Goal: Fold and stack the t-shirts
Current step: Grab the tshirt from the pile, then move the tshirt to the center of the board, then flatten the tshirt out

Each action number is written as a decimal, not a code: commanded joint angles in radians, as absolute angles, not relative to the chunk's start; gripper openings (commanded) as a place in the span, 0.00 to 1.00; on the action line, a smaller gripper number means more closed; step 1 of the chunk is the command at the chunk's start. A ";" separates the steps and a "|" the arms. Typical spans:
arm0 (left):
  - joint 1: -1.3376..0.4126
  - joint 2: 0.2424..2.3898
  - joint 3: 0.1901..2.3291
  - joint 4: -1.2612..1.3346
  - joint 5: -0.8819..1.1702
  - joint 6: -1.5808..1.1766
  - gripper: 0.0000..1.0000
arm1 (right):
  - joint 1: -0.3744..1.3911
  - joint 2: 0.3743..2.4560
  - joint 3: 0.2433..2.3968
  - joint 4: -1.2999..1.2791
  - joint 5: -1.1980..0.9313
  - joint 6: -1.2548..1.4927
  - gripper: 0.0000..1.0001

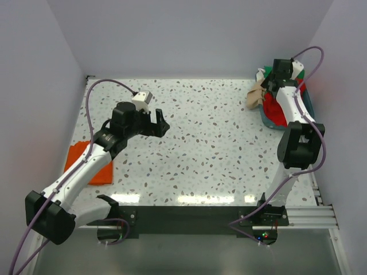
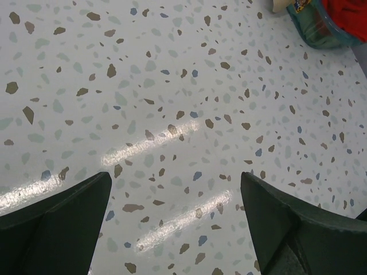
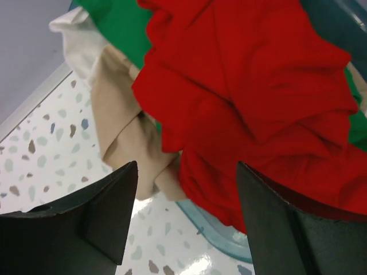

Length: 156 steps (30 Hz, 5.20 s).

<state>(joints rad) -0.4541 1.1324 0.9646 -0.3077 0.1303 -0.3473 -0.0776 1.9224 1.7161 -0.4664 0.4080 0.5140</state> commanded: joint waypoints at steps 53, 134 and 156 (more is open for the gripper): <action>-0.396 1.109 0.940 -0.267 0.160 -0.360 0.99 | 0.387 1.437 1.774 -0.252 0.169 0.522 0.04; -0.364 1.600 0.879 -0.033 -0.104 -0.842 0.00 | 0.632 1.761 1.473 -0.511 0.565 0.423 0.00; -0.078 1.250 1.218 -0.320 -0.110 -0.712 0.00 | 0.279 1.283 1.620 -0.637 0.318 0.445 0.00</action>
<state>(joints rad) -0.1074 1.3148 1.1427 -0.2871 -0.0849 -0.7536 0.2951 1.3518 1.5402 -0.6128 0.3237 0.4446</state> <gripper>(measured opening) 0.105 0.012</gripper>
